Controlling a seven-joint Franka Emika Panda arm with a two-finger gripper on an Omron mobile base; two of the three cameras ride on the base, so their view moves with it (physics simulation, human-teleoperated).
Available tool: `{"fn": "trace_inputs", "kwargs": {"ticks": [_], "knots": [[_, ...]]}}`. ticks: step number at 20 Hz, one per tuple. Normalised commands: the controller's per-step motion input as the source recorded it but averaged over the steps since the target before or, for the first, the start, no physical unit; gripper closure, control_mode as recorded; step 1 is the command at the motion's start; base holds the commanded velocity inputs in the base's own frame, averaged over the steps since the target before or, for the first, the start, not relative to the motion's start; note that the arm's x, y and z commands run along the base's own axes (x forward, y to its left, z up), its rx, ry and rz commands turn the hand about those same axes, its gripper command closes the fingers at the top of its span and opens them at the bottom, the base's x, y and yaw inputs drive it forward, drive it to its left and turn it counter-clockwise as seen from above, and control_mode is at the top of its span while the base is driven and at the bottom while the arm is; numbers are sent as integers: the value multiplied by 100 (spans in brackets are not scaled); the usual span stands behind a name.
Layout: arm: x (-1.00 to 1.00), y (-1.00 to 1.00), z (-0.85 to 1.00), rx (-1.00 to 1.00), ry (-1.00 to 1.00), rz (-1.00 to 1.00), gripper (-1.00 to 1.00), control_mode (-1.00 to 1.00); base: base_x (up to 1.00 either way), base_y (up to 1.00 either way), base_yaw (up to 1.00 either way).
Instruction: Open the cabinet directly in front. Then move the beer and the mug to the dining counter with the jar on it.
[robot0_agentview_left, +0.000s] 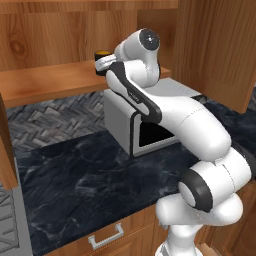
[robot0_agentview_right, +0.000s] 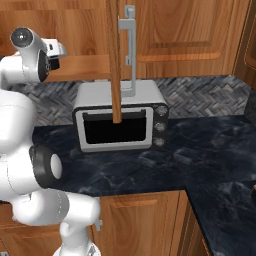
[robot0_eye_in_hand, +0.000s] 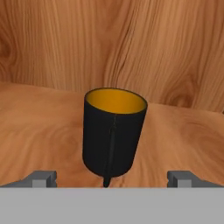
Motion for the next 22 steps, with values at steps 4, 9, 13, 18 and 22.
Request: {"fn": "trace_inputs", "kwargs": {"ticks": [4, 9, 13, 18, 22], "knots": [[26, 9, -11, 0, 0, 0, -100, -100, 0, 0, 0], [26, 17, -2, 0, 0, 0, -100, -100, 0, 0, 0], [24, 16, -3, 0, 0, 0, -100, -100, 0, 0, 0], [15, 8, -4, 0, 0, 0, -100, -100, 0, 0, 0], [7, 0, -6, 0, 0, 0, 100, -100, 0, 0, 0]]}}
